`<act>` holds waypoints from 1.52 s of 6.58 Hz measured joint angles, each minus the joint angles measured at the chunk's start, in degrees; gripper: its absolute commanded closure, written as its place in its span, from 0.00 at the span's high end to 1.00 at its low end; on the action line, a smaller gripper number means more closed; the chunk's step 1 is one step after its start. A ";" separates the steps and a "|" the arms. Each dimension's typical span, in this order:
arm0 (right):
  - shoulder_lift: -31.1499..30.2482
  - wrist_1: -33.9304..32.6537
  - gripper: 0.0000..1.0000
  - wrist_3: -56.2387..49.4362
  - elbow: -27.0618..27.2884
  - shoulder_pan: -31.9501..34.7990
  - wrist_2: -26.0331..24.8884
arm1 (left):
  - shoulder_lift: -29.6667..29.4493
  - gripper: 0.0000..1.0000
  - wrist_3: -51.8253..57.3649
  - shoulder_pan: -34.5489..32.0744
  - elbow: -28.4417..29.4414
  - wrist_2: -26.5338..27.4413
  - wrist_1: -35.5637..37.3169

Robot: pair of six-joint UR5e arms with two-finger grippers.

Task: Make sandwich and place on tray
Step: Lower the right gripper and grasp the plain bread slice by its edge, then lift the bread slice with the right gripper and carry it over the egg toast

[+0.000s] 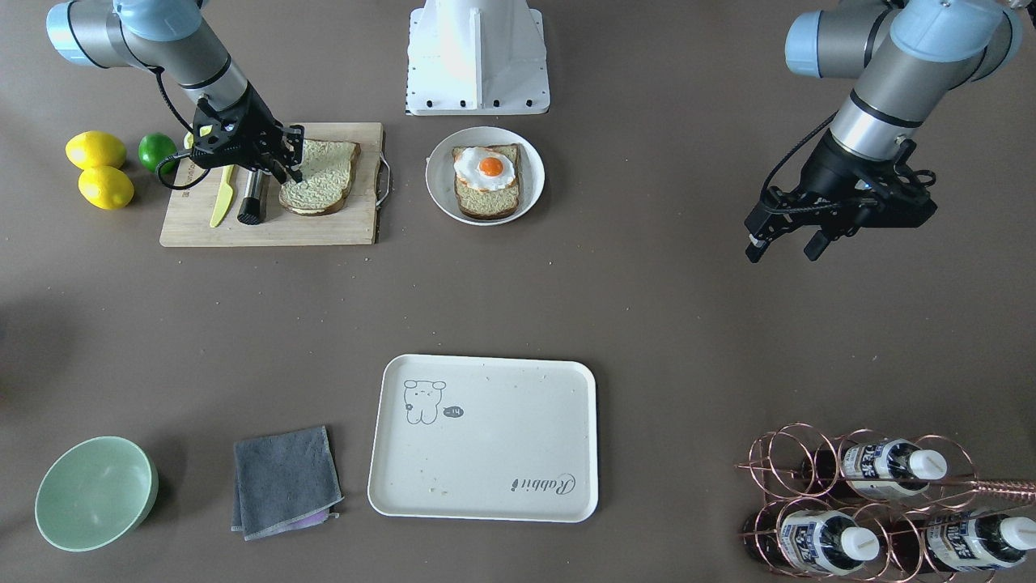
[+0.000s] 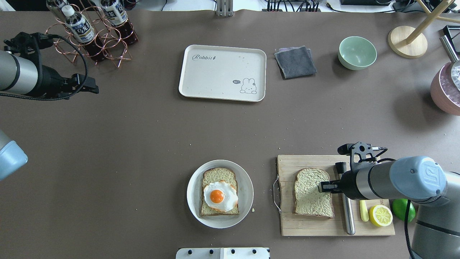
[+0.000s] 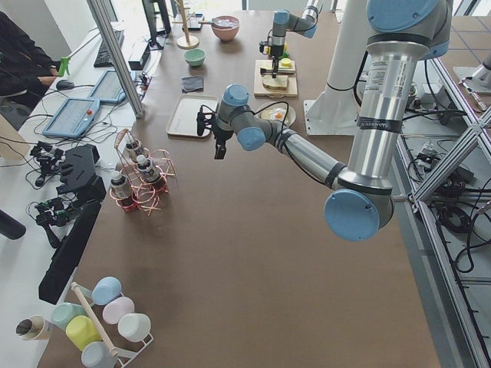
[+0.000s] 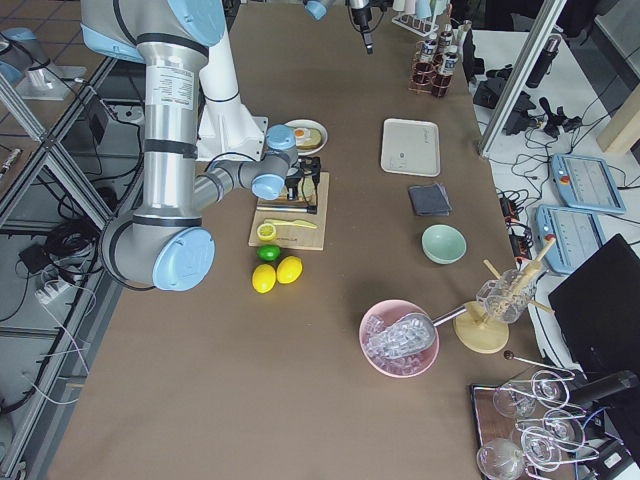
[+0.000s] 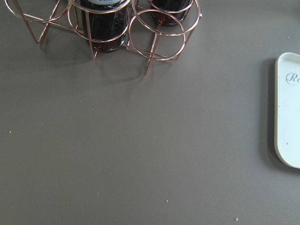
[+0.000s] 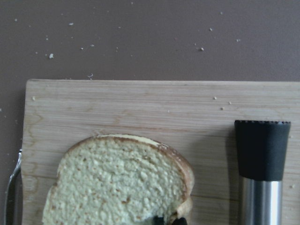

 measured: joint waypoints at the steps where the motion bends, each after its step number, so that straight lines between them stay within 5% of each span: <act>1: 0.22 0.05 0.00 1.20 0.05 -0.02 -0.80 | -0.10 0.97 0.00 0.00 0.03 0.00 0.00; 5: 2.59 0.69 0.00 6.37 4.03 2.87 3.17 | -0.33 0.97 0.24 0.00 0.48 0.00 0.00; 8: 14.56 0.73 0.00 8.09 1.77 4.59 5.47 | -0.37 0.97 0.32 0.00 1.16 -0.06 -0.09; 10: 22.10 0.76 0.00 9.74 -2.37 1.11 2.06 | -0.70 0.97 0.35 0.00 2.13 -0.09 -0.17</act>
